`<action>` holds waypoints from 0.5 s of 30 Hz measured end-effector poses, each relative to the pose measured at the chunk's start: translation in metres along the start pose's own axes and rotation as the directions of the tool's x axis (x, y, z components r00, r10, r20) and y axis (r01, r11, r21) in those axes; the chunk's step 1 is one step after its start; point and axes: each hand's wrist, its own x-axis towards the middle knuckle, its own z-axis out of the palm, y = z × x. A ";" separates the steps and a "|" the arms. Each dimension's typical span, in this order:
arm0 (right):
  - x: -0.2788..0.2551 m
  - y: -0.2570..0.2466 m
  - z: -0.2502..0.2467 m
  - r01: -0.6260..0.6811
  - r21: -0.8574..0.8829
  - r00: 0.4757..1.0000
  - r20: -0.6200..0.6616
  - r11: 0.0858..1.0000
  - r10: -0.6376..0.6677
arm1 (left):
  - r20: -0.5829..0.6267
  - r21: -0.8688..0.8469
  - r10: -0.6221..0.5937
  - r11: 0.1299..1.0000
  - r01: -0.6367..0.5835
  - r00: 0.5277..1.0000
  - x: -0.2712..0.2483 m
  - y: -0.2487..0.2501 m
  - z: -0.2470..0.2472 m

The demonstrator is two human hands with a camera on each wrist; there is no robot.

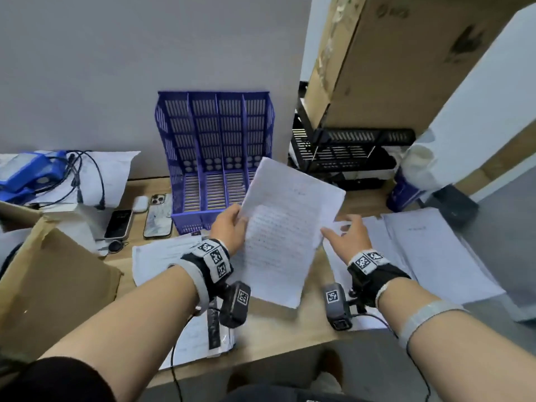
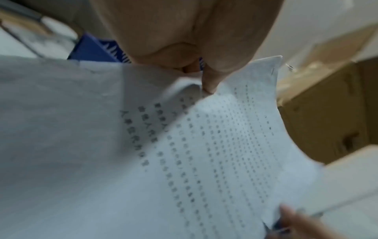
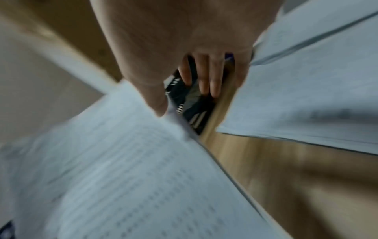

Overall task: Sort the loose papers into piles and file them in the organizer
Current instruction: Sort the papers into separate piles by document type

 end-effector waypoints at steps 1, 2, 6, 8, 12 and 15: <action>0.000 0.015 -0.007 -0.104 0.059 0.992 0.081 0.993 0.099 | -0.014 -0.062 -0.020 0.998 0.019 1.000 0.004 0.005 0.009; 0.000 0.029 -0.014 -0.180 0.130 0.974 0.163 0.975 0.158 | -0.015 -0.117 -0.058 0.992 0.055 0.998 0.007 0.012 0.020; -0.003 0.064 -0.042 -0.280 0.389 0.924 0.356 0.878 0.137 | 0.082 -0.216 -0.184 0.956 0.197 0.980 0.008 0.039 0.074; 0.004 0.080 -0.060 -0.189 0.284 0.944 0.315 0.940 0.095 | 0.143 -0.232 -0.238 0.936 0.267 0.961 0.006 0.050 0.106; 0.037 0.124 -0.108 -0.095 -0.012 0.968 0.234 0.995 0.095 | 0.313 -0.234 -0.331 0.881 0.410 0.890 0.008 0.065 0.177; 0.064 0.167 -0.149 -0.141 -0.146 0.963 0.209 0.979 0.170 | 0.420 -0.217 -0.375 0.843 0.493 0.826 0.006 0.087 0.234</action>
